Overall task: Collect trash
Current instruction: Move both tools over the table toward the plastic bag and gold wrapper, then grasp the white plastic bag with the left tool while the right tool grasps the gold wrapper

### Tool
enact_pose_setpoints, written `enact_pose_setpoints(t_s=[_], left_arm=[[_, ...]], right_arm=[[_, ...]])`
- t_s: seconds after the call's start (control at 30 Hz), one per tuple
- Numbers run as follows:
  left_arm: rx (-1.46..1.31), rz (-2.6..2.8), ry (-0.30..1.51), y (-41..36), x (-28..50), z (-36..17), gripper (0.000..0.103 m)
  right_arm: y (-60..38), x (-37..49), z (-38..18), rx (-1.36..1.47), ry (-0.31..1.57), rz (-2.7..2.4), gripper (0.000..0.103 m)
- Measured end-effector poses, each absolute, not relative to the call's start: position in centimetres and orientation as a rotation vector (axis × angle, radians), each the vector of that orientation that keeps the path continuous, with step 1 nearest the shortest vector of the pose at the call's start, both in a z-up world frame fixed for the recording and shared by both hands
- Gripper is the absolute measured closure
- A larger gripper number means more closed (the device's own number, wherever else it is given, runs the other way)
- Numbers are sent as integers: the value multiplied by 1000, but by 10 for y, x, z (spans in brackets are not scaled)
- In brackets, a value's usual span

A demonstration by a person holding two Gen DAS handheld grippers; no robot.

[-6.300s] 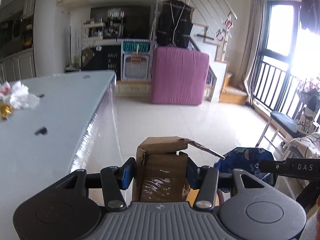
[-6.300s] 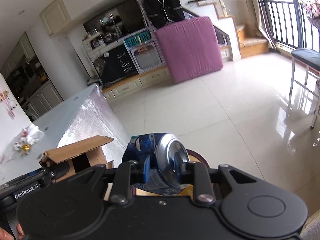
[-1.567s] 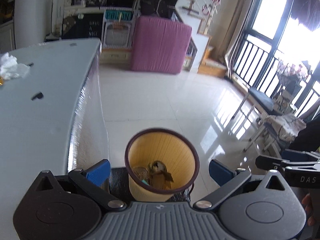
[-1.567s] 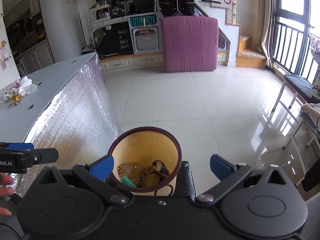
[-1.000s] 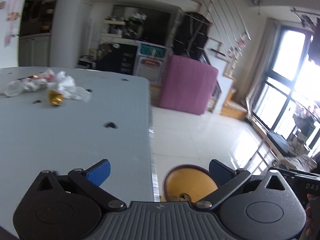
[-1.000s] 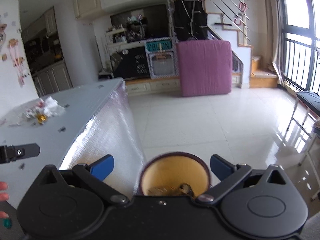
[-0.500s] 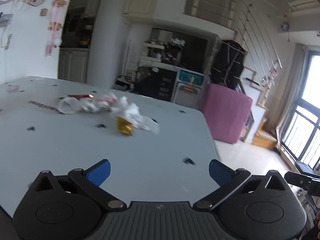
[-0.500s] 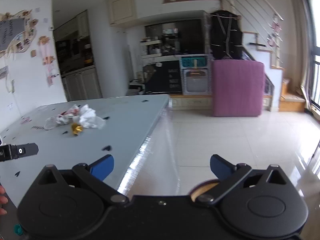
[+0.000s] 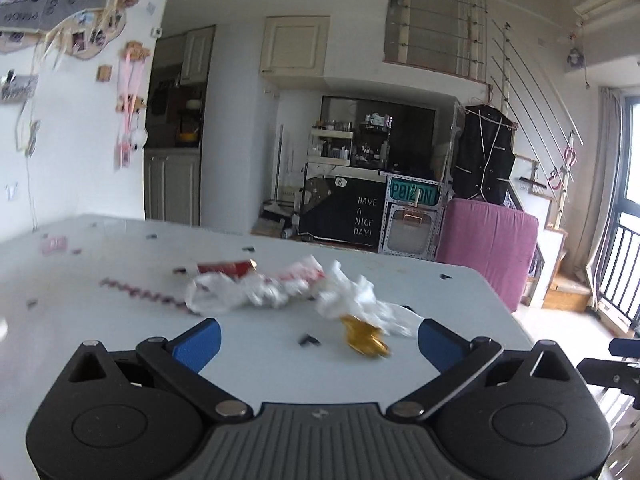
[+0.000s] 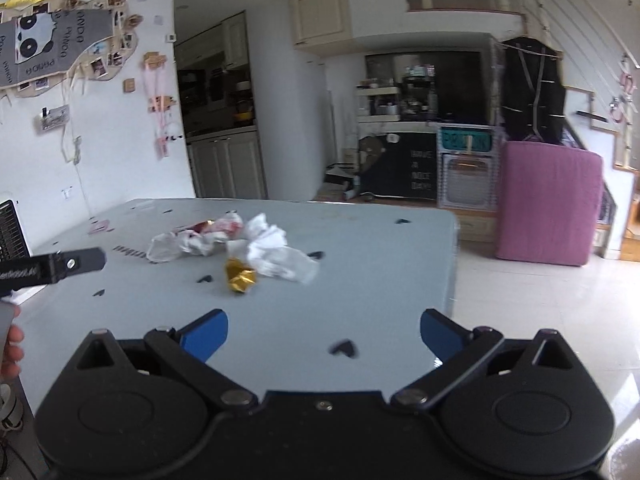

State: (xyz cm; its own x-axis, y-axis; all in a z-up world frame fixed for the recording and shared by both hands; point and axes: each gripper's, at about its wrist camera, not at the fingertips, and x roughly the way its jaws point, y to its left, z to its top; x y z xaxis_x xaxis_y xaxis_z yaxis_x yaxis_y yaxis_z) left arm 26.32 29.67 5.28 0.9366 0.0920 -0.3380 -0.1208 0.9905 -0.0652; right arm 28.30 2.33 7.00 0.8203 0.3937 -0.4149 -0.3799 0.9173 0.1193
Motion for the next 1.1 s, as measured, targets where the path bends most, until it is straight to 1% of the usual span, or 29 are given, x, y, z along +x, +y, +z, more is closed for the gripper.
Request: enact_pose_setpoints(t_s=[0.2, 0.43, 0.7, 0.73, 0.77, 0.87, 0.93, 1.1], left_arm=[[3, 44, 376, 331, 317, 48, 0], [90, -33, 465, 364, 383, 21, 0], [269, -26, 463, 387, 439, 1, 0], [293, -36, 461, 388, 445, -3, 0], [316, -44, 461, 389, 449, -5, 0], [392, -53, 470, 388, 464, -13, 0], [421, -54, 481, 388, 472, -18, 0], [437, -61, 510, 388, 488, -27, 0]], right_arm=[[62, 316, 63, 60, 476, 458, 0], [101, 354, 47, 76, 527, 508, 0], [134, 399, 30, 74, 598, 536, 1], [137, 405, 27, 86, 609, 544, 7], [140, 411, 25, 94, 622, 548, 19], [149, 429, 19, 142, 666, 564, 36], [155, 438, 15, 180, 684, 552, 43], [163, 454, 1, 288, 710, 489, 48]])
